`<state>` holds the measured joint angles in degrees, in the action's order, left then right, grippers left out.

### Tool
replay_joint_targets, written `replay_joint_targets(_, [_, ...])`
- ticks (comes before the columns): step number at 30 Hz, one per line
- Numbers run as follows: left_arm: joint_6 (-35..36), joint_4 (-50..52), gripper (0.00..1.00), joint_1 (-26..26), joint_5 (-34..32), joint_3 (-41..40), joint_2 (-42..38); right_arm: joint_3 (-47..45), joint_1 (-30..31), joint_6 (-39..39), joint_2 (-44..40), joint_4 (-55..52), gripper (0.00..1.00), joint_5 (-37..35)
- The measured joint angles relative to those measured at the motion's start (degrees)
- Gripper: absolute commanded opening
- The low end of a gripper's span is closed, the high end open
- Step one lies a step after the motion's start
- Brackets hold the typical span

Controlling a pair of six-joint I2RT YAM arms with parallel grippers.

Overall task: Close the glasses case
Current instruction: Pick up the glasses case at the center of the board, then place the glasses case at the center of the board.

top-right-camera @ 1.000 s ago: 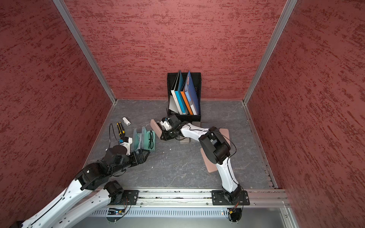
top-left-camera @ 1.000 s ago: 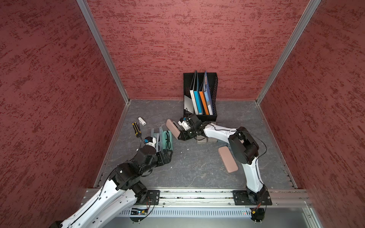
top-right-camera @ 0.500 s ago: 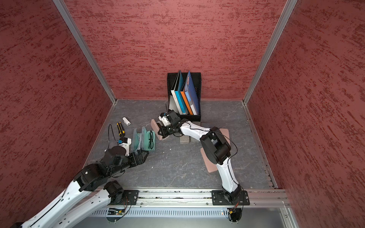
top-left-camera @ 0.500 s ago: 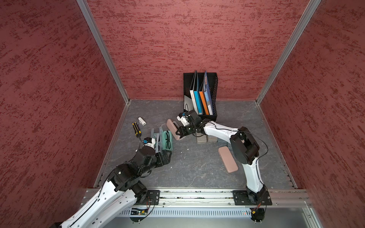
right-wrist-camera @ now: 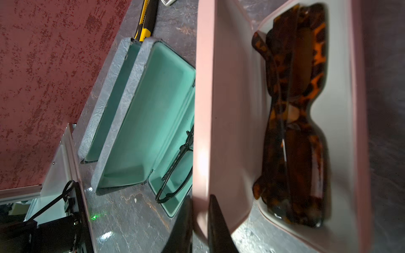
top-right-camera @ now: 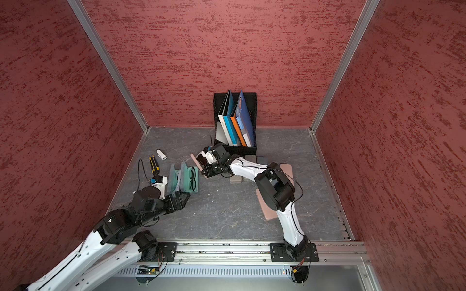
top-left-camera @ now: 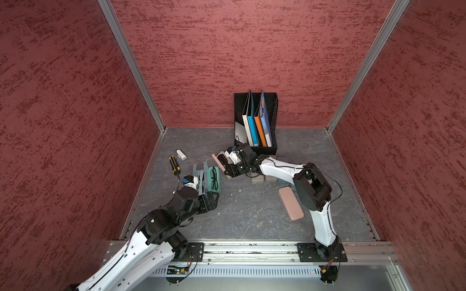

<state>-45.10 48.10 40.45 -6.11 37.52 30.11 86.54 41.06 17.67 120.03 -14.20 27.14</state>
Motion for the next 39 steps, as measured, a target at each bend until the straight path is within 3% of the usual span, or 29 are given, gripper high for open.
replay_joint_targets(18, [0.66,-0.24,1.00,0.00,0.94,-0.04,-0.09,-27.76,1.03,16.22,-21.73,10.08,0.05,0.24])
replay_joint_targets(27, [0.66,-1.92,1.00,0.50,1.73,-0.22,2.23,-43.34,5.49,25.57,-37.31,16.48,0.04,-1.81])
replay_joint_targets(39, [-0.50,-5.88,1.00,8.76,-0.52,-0.24,8.31,-62.25,13.09,36.54,-57.29,23.43,0.02,-11.15])
